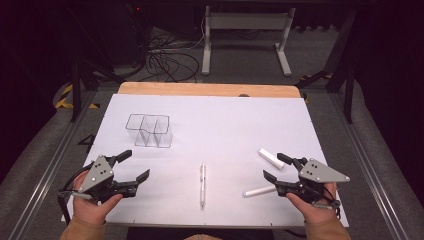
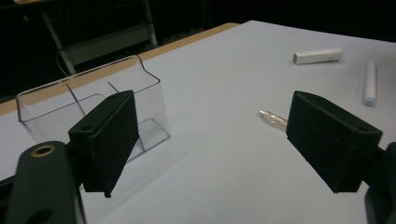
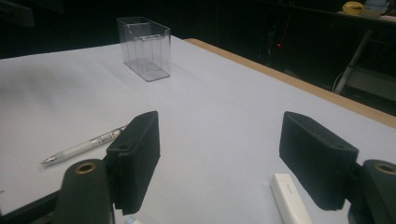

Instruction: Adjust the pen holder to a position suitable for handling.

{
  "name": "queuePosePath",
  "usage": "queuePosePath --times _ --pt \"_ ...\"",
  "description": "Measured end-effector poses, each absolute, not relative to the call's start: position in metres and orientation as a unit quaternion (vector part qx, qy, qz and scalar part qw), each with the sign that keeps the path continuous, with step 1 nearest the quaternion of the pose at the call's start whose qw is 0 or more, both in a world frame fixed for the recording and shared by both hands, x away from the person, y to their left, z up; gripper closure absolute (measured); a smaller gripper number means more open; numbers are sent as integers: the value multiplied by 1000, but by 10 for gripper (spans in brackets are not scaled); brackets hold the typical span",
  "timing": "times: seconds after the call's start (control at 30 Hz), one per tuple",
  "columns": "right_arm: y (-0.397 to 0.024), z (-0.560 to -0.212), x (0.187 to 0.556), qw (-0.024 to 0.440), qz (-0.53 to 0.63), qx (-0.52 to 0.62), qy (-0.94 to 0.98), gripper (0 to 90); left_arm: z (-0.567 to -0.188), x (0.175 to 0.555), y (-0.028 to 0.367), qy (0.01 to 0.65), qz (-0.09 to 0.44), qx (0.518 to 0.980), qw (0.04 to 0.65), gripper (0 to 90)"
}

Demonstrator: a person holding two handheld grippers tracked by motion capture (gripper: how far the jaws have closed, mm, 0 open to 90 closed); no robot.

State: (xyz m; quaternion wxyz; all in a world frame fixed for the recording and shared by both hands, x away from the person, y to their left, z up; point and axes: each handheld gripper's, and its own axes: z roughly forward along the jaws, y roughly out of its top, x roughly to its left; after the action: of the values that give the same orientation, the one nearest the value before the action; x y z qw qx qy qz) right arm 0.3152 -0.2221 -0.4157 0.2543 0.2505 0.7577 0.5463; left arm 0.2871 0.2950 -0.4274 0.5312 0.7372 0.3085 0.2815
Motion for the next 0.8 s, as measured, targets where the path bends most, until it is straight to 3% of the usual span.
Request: queuePosePath --times 0.8 --pt "-218 -418 316 237 544 236 770 331 -417 293 299 300 262 759 515 273"
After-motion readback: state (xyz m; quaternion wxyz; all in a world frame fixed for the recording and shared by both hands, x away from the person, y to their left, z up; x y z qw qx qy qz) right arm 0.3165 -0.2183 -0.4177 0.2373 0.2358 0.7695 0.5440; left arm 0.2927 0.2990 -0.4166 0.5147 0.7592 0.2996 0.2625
